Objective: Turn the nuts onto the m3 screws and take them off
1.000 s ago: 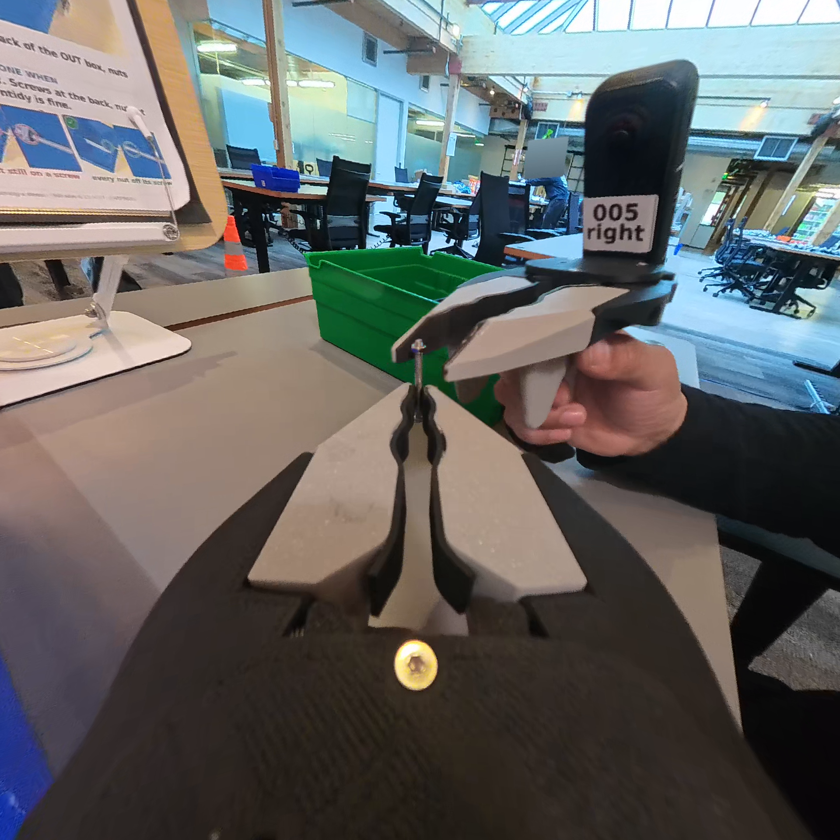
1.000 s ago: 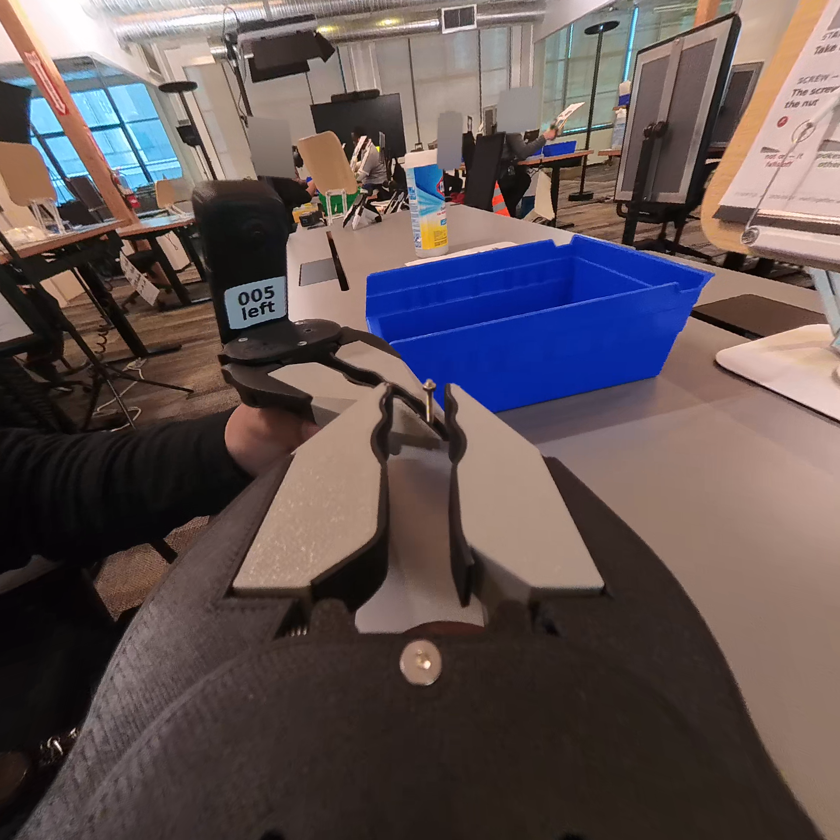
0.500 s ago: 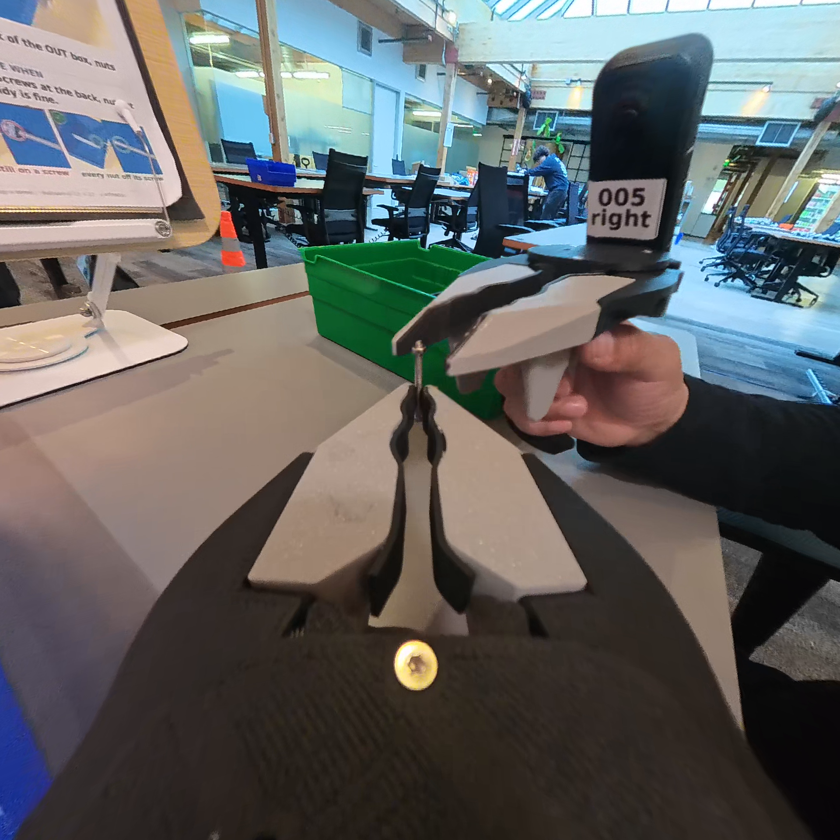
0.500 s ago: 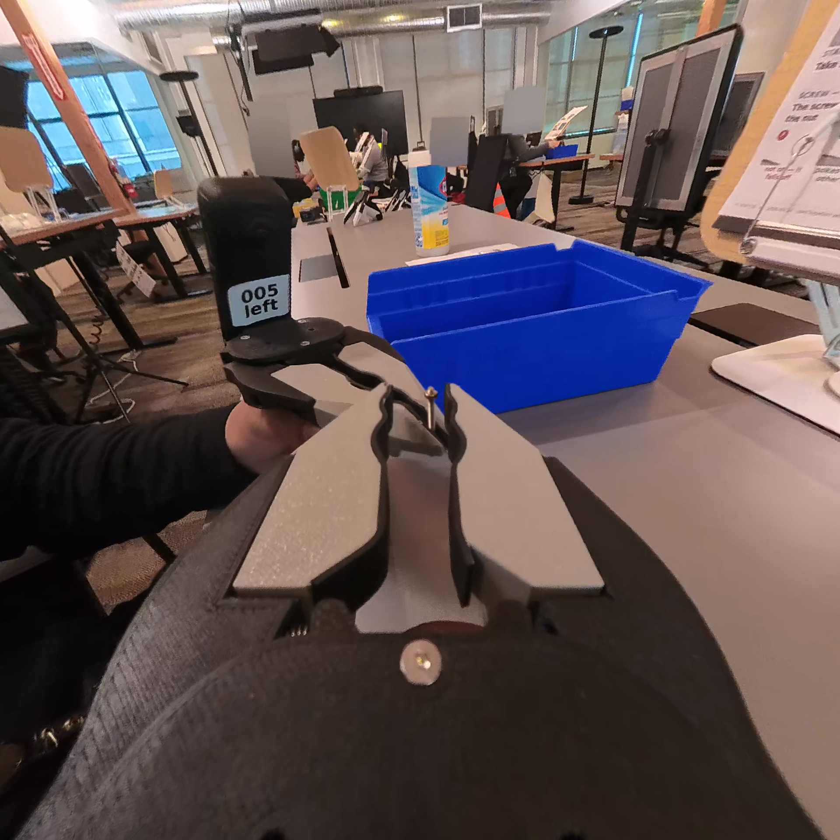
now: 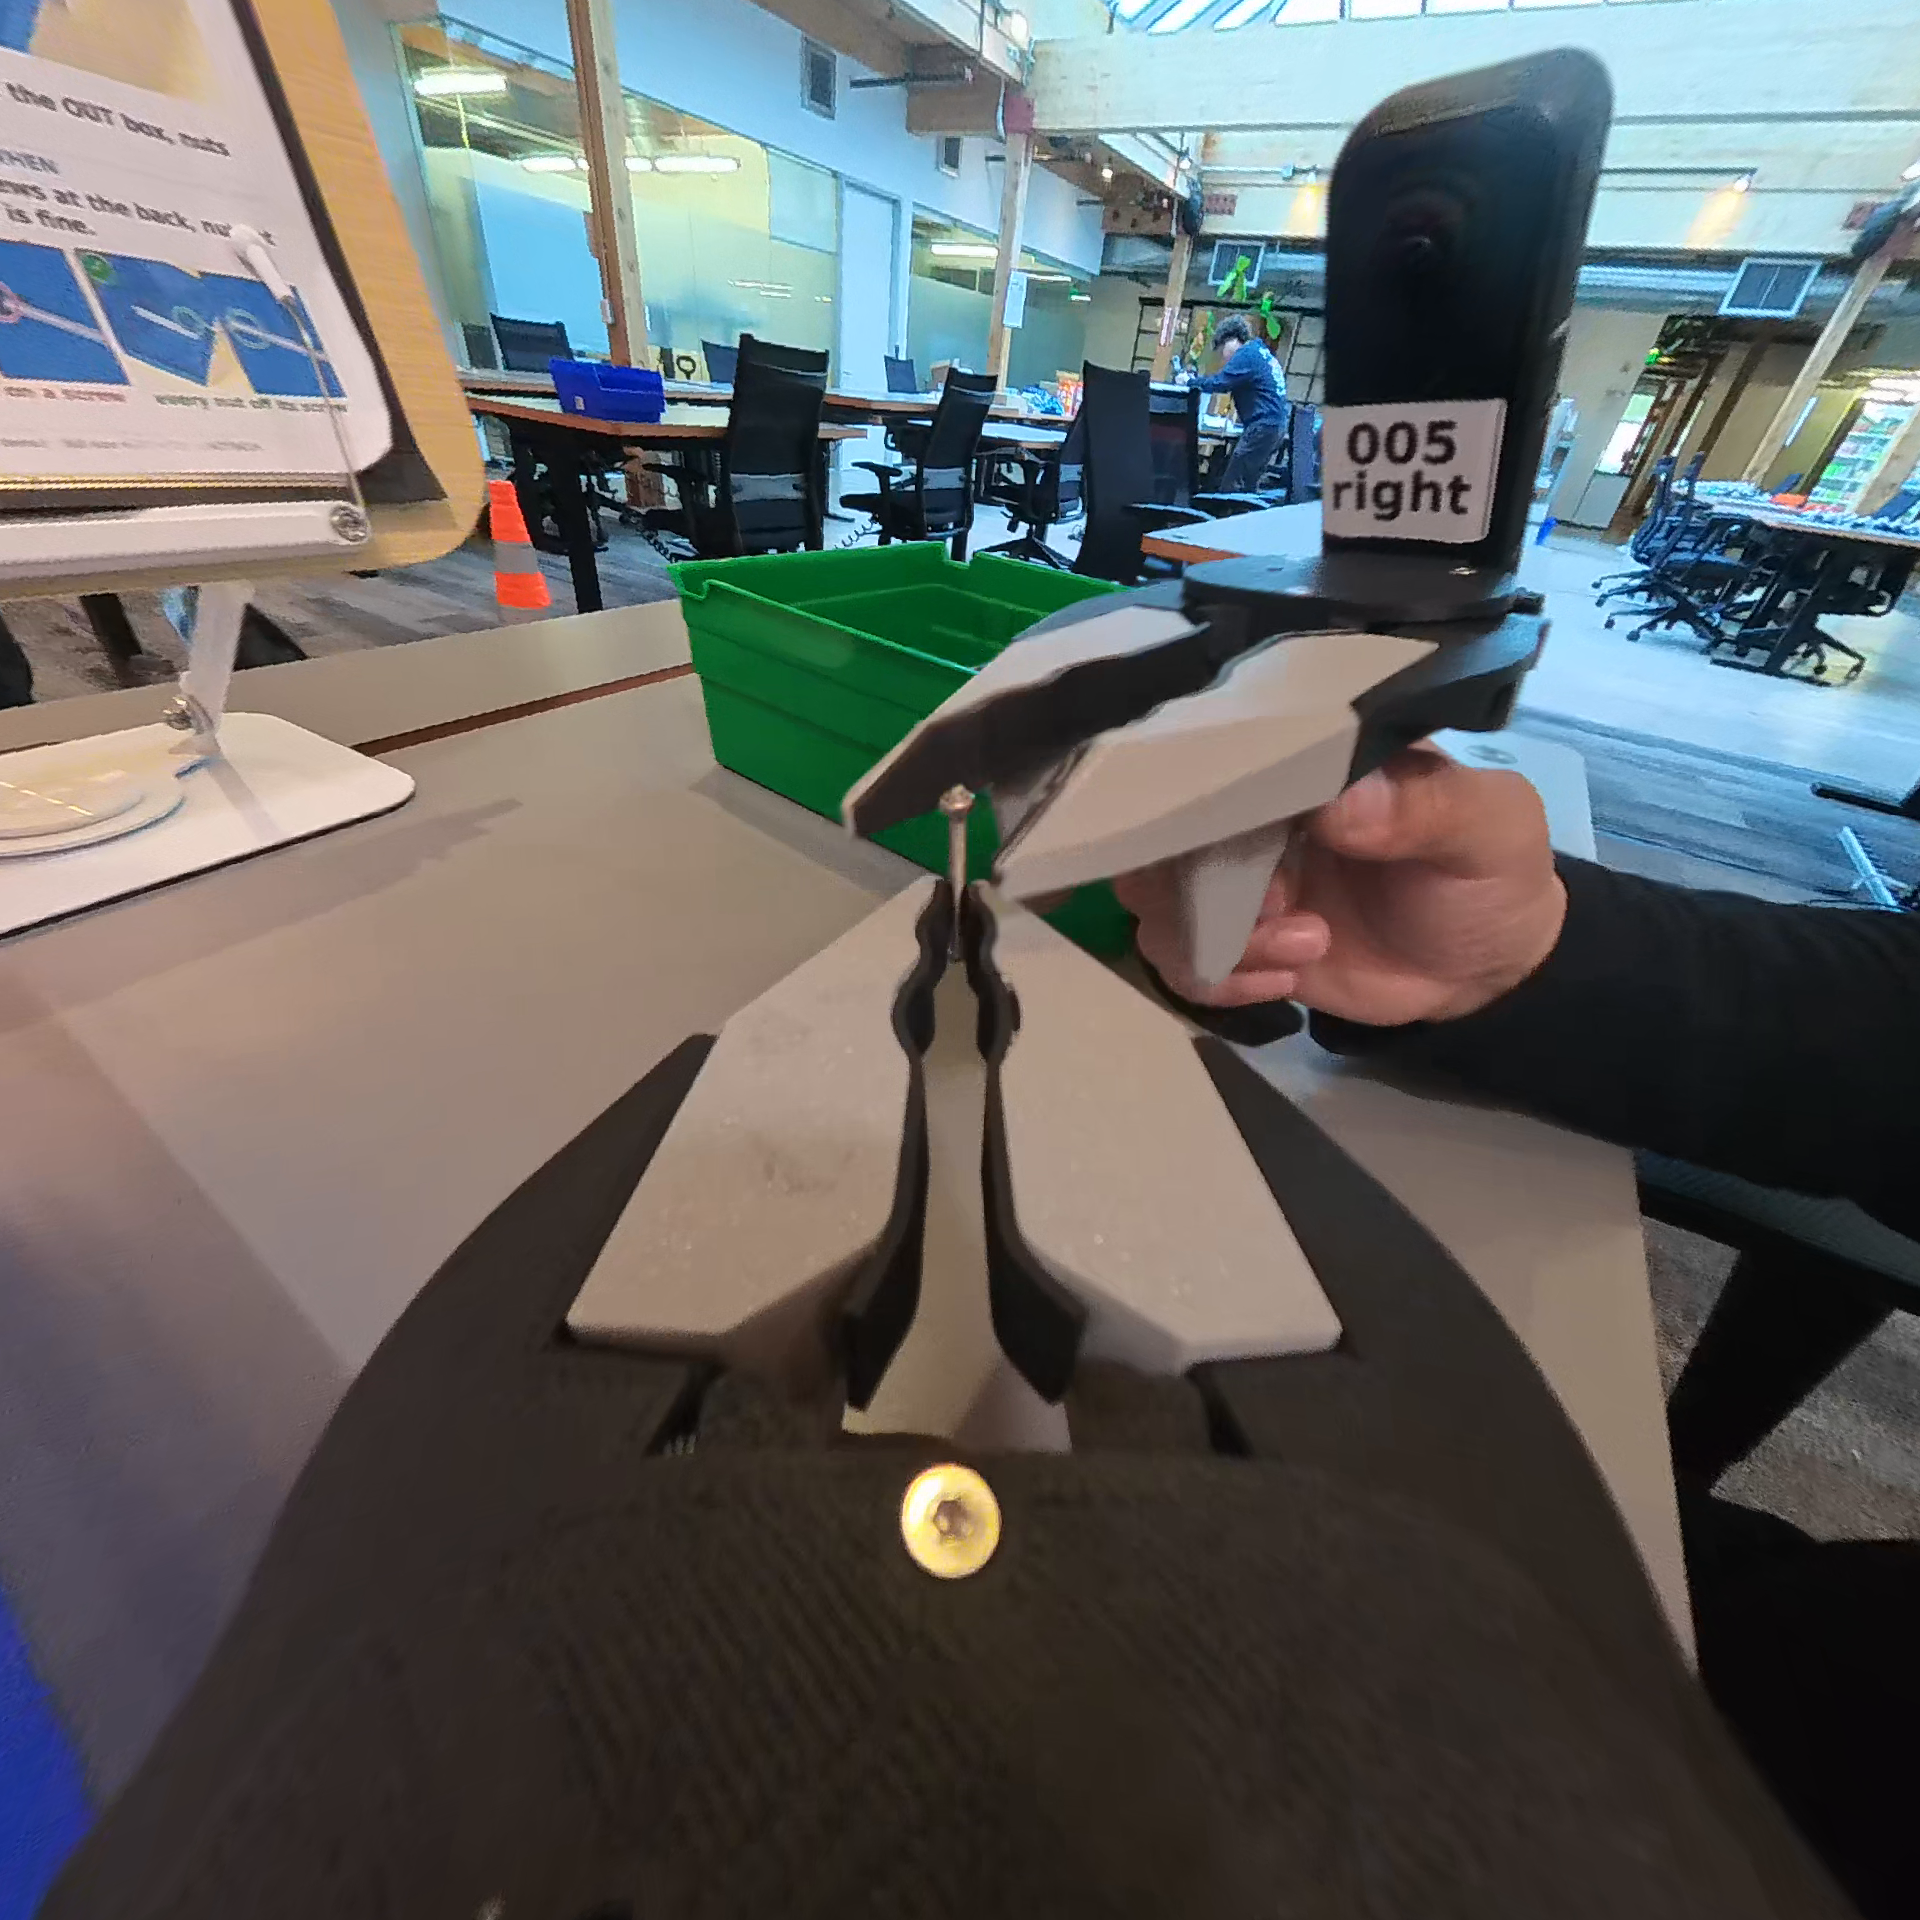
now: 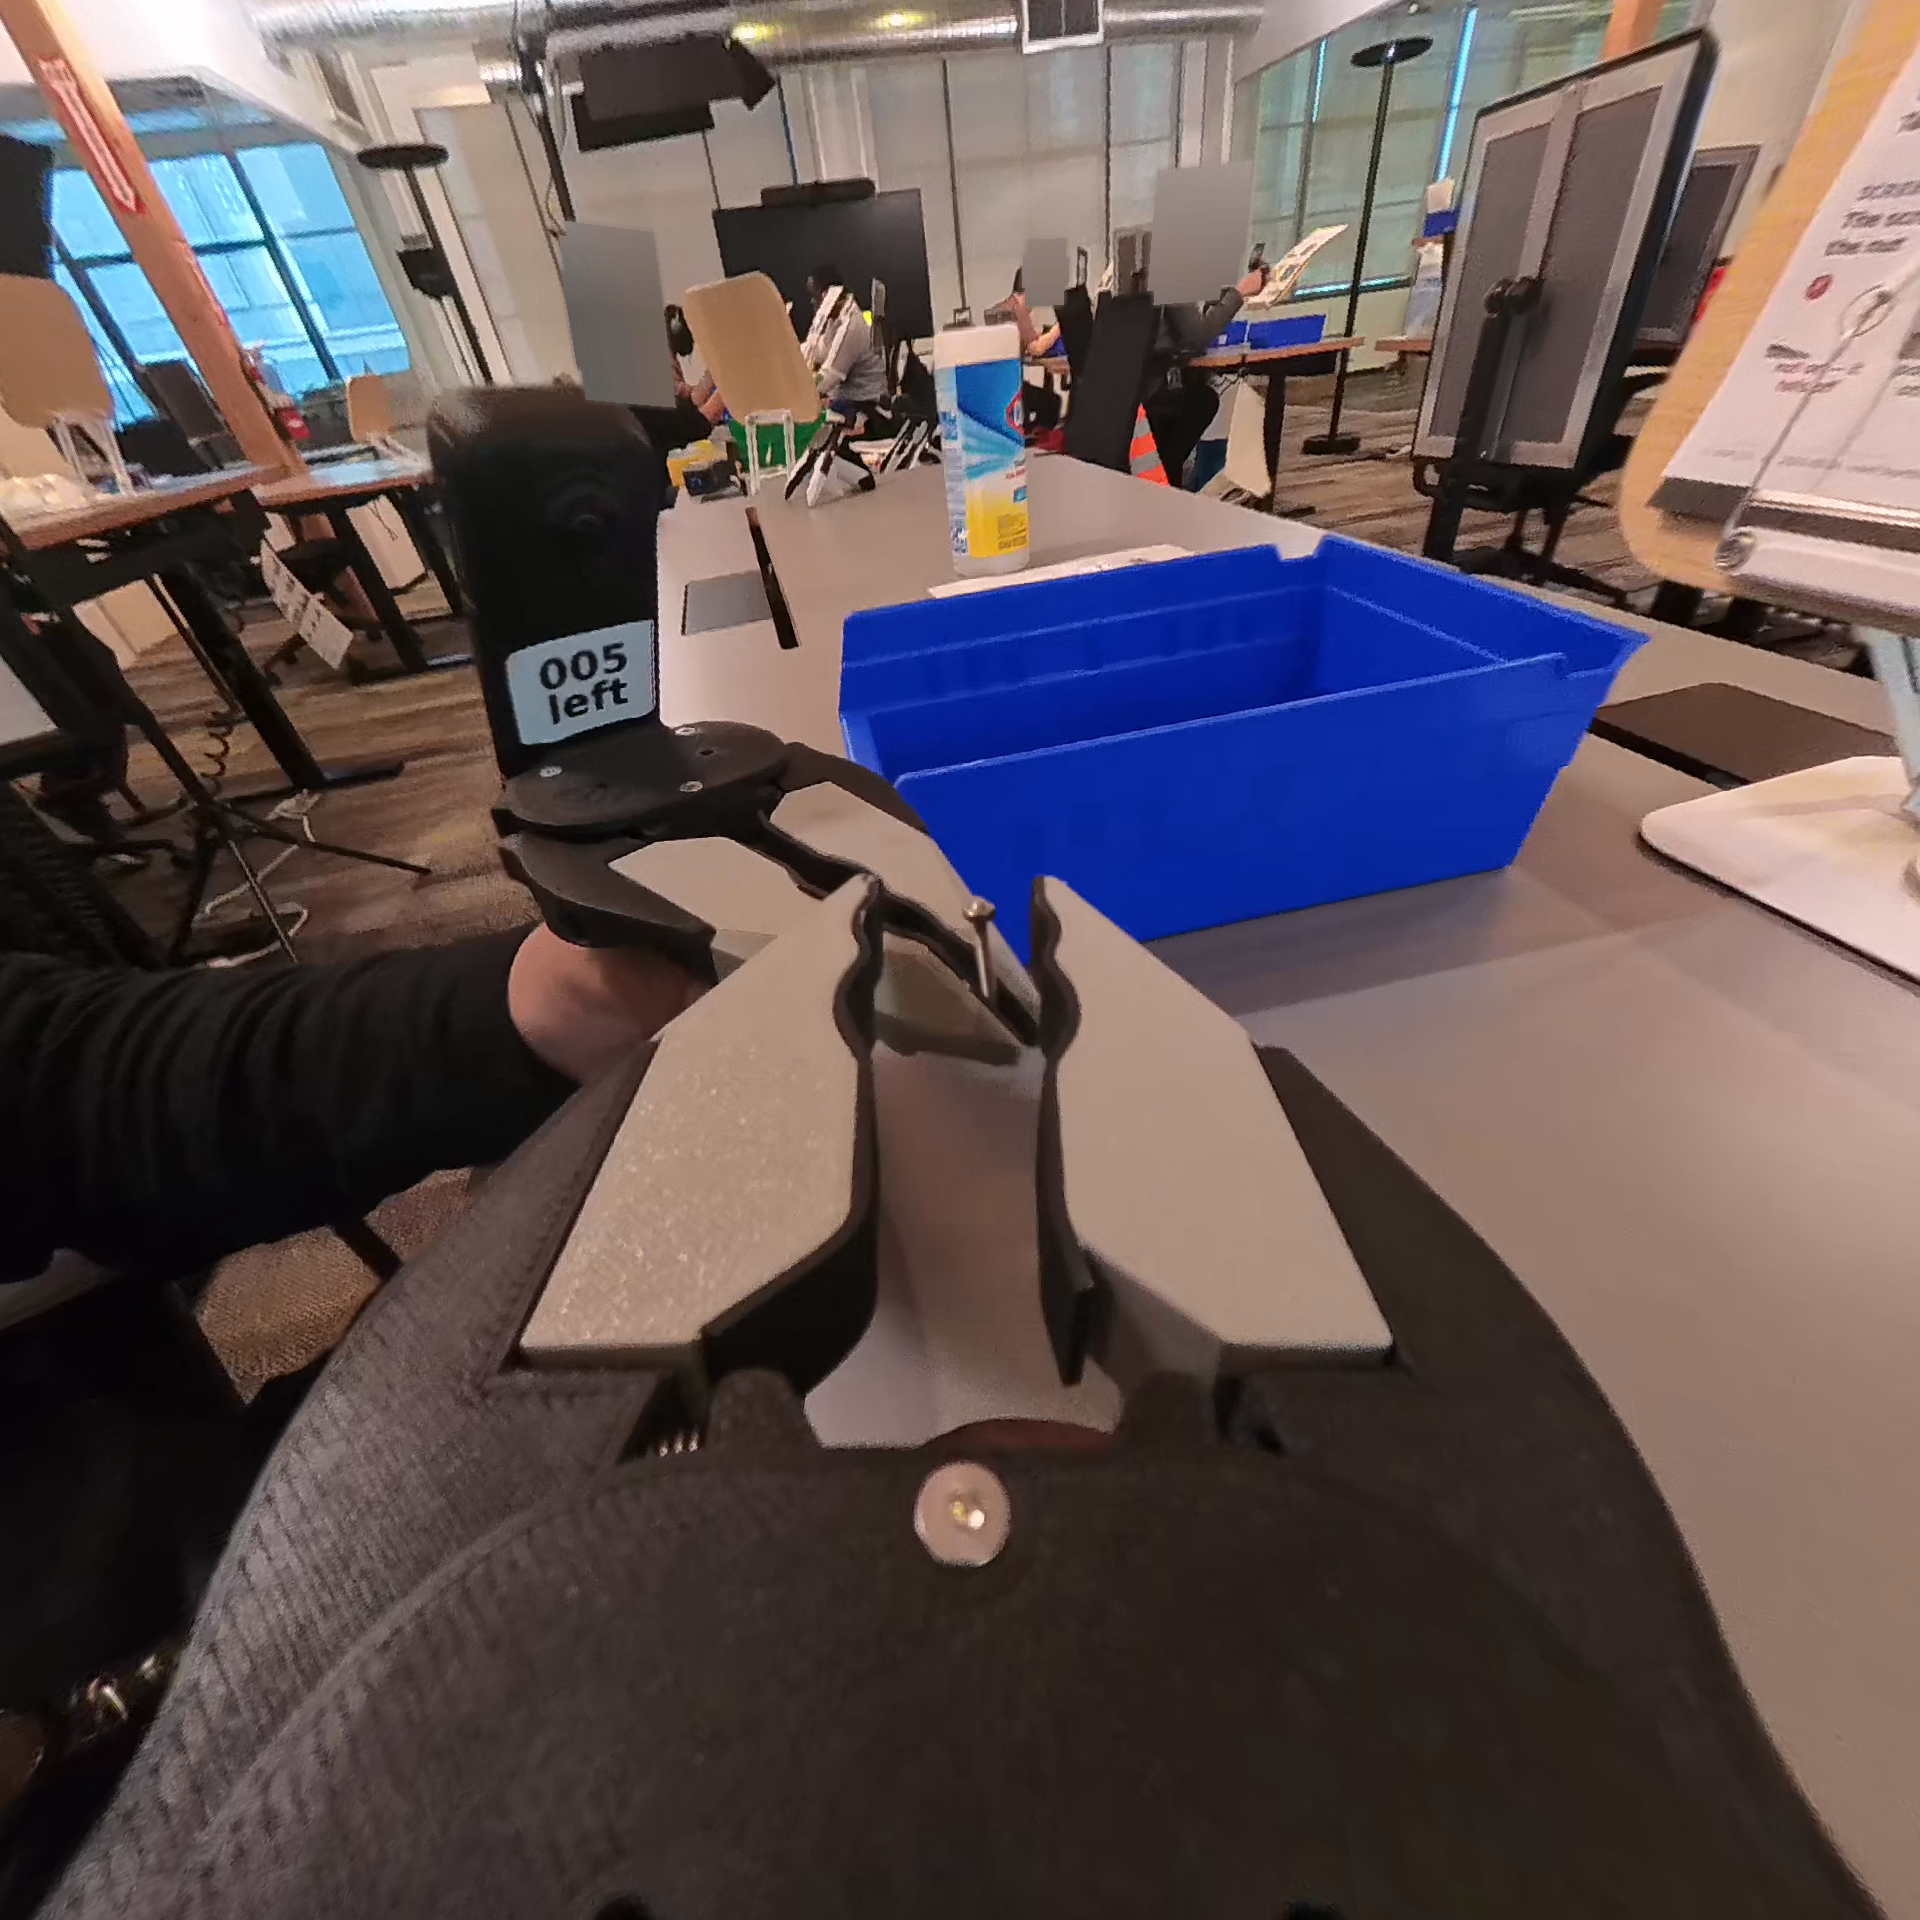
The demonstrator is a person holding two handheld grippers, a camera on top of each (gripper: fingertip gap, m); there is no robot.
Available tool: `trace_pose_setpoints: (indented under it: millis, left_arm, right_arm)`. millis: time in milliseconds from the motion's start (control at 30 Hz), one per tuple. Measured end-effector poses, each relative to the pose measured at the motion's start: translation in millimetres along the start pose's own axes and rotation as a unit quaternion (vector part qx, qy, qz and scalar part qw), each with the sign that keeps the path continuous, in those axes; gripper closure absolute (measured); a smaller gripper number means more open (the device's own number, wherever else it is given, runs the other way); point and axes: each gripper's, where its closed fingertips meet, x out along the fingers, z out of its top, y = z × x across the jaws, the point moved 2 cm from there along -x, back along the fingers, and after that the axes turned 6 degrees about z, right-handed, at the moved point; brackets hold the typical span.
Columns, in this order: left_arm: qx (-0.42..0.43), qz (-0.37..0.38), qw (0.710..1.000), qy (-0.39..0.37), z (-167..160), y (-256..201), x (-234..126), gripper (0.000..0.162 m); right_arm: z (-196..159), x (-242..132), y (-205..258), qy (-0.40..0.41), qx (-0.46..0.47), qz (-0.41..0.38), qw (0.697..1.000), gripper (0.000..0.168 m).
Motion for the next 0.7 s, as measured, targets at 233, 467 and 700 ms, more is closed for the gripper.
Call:
trace_pose_setpoints:
  millis: [233, 467, 700]
  left_arm:
    - [0.01, 0.009, 1.0, 0.013, -3, 3, 0, 0.162]
    - [0.041, 0.014, 0.999, 0.028, -8, -2, 3, 0.162]
    - [0.041, 0.034, 0.998, 0.024, -6, 6, 0, 0.162]
  right_arm:
    - [-3, 1, 3, 0.006, 0.001, 0.011, 1.0, 0.149]
    - [-8, 8, 4, 0.022, -0.004, 0.007, 1.0, 0.144]
    - [-3, -9, -3, 0.019, 0.004, 0.009, 1.0, 0.153]
